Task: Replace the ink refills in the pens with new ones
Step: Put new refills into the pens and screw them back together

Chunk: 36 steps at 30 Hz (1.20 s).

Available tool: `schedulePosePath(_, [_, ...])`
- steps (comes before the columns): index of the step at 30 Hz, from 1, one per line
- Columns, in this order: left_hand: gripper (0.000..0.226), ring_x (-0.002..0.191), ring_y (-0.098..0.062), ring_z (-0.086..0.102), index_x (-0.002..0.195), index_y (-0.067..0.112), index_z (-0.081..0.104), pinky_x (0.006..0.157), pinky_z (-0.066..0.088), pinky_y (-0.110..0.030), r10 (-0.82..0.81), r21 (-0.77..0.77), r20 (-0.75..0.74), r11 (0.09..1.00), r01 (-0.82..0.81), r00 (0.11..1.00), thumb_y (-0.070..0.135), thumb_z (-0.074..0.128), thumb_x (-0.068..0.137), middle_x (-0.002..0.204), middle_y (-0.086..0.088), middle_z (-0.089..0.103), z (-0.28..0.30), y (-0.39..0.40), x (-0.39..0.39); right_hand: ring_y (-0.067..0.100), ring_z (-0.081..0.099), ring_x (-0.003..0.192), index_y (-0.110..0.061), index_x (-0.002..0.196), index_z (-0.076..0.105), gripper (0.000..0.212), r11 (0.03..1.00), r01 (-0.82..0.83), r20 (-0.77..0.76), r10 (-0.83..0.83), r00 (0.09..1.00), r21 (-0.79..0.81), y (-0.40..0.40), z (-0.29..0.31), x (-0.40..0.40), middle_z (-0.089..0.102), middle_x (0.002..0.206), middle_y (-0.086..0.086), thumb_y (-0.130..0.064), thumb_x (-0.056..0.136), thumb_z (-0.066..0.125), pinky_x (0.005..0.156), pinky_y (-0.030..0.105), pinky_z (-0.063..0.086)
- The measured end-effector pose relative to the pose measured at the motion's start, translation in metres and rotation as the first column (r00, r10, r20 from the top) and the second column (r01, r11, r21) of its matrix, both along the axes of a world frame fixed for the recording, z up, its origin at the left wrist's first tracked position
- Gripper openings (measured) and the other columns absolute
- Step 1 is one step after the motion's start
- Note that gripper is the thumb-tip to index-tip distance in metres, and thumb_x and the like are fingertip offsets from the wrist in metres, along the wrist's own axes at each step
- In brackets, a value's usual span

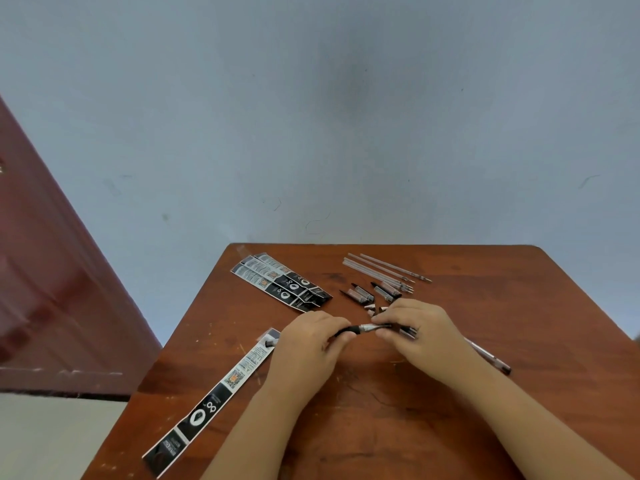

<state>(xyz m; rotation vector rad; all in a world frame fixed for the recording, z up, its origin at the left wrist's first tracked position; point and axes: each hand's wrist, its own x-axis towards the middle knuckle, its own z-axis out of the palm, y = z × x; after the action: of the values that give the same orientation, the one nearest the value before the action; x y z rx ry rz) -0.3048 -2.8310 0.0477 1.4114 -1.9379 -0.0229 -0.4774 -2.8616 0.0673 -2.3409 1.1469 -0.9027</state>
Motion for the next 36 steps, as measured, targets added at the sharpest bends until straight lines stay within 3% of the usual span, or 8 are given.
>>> schedulePosePath(5, [0.031,0.081,-0.008,0.05,0.076,0.016,0.072,0.073,0.038,-0.015,-0.043,0.009,-0.04,0.999,0.044,0.998,0.036,0.048,0.075,0.066,0.005,0.068,-0.0007,0.0005,-0.0004,-0.013,0.046,0.073,-0.017,0.086,0.073,0.028,1.0,0.003,-0.053,-0.003,0.999,0.008,-0.0023,-0.0013,-0.0033,0.06,0.076,-0.017,-0.033,0.068,0.057,0.076,0.024,0.035])
schedulePosePath(9, [0.027,0.077,-0.006,0.051,0.074,0.017,0.073,0.059,0.039,-0.009,-0.076,0.009,-0.012,0.997,0.076,0.997,0.036,0.053,0.072,0.063,0.007,0.066,0.0005,0.0011,0.0008,0.005,0.055,0.072,-0.019,0.081,0.073,0.029,1.0,-0.025,-0.073,0.026,0.997,0.013,-0.0006,-0.0023,-0.0032,0.066,0.072,-0.007,-0.038,0.066,0.058,0.078,0.028,0.03])
schedulePosePath(11, [0.03,0.075,-0.006,0.05,0.074,0.016,0.072,0.064,0.04,-0.014,-0.091,-0.005,-0.022,0.996,0.091,0.996,0.035,0.05,0.073,0.061,0.005,0.065,0.0005,0.0007,0.0005,0.01,0.057,0.074,-0.018,0.08,0.073,0.028,0.999,-0.042,-0.073,0.043,0.996,0.014,-0.0011,-0.0014,-0.0041,0.063,0.068,-0.013,-0.038,0.066,0.058,0.082,0.03,0.031])
schedulePosePath(14, [0.029,0.072,-0.006,0.049,0.074,0.013,0.072,0.067,0.04,-0.018,-0.1,-0.031,-0.033,0.995,0.099,0.994,0.033,0.051,0.074,0.061,0.002,0.065,0.0014,0.0017,-0.0007,0.01,0.054,0.075,-0.019,0.078,0.072,0.028,0.997,-0.069,-0.056,0.067,0.996,-0.033,-0.0012,0.0004,-0.0043,0.051,0.064,-0.025,-0.042,0.066,0.061,0.078,0.025,0.032])
schedulePosePath(19, [0.028,0.072,-0.007,0.049,0.074,0.012,0.072,0.065,0.04,-0.019,-0.109,-0.046,-0.032,0.993,0.107,0.994,0.031,0.052,0.074,0.061,0.001,0.064,0.0003,0.0025,-0.0006,-0.008,0.05,0.076,-0.02,0.077,0.071,0.036,0.994,-0.1,-0.019,0.1,0.995,-0.034,-0.0003,-0.0012,-0.0037,0.046,0.063,-0.031,-0.047,0.067,0.049,0.07,0.02,0.03])
schedulePosePath(22, [0.028,0.07,-0.007,0.048,0.073,0.012,0.071,0.063,0.039,-0.019,-0.123,-0.043,0.001,0.992,0.123,0.992,0.031,0.051,0.075,0.061,0.001,0.064,-0.0013,0.0025,0.0008,-0.008,0.05,0.073,-0.02,0.076,0.071,0.034,0.994,-0.105,-0.014,0.105,0.994,-0.018,0.0,-0.0032,-0.0013,0.046,0.062,-0.032,-0.047,0.067,0.052,0.066,0.017,0.027])
schedulePosePath(28, [0.026,0.069,-0.007,0.047,0.075,0.011,0.07,0.063,0.04,-0.019,-0.132,-0.065,0.002,0.989,0.132,0.991,0.029,0.051,0.076,0.062,0.0,0.063,-0.0037,0.0027,-0.0003,0.004,0.054,0.077,-0.014,0.077,0.072,0.025,0.996,-0.082,0.051,0.08,0.995,0.043,0.002,0.0008,0.0008,0.051,0.058,-0.021,-0.033,0.067,0.06,0.065,0.011,0.041])
schedulePosePath(36, [0.022,0.072,-0.005,0.046,0.08,0.014,0.065,0.068,0.036,-0.015,-0.142,-0.022,-0.007,0.99,0.142,0.99,0.03,0.049,0.079,0.067,0.001,0.062,-0.0062,0.0015,-0.002,0.0,0.054,0.078,-0.015,0.08,0.072,0.019,0.994,-0.078,0.062,0.073,0.995,0.078,0.0011,0.0038,-0.0033,0.054,0.061,-0.019,-0.029,0.071,0.062,0.065,0.011,0.041])
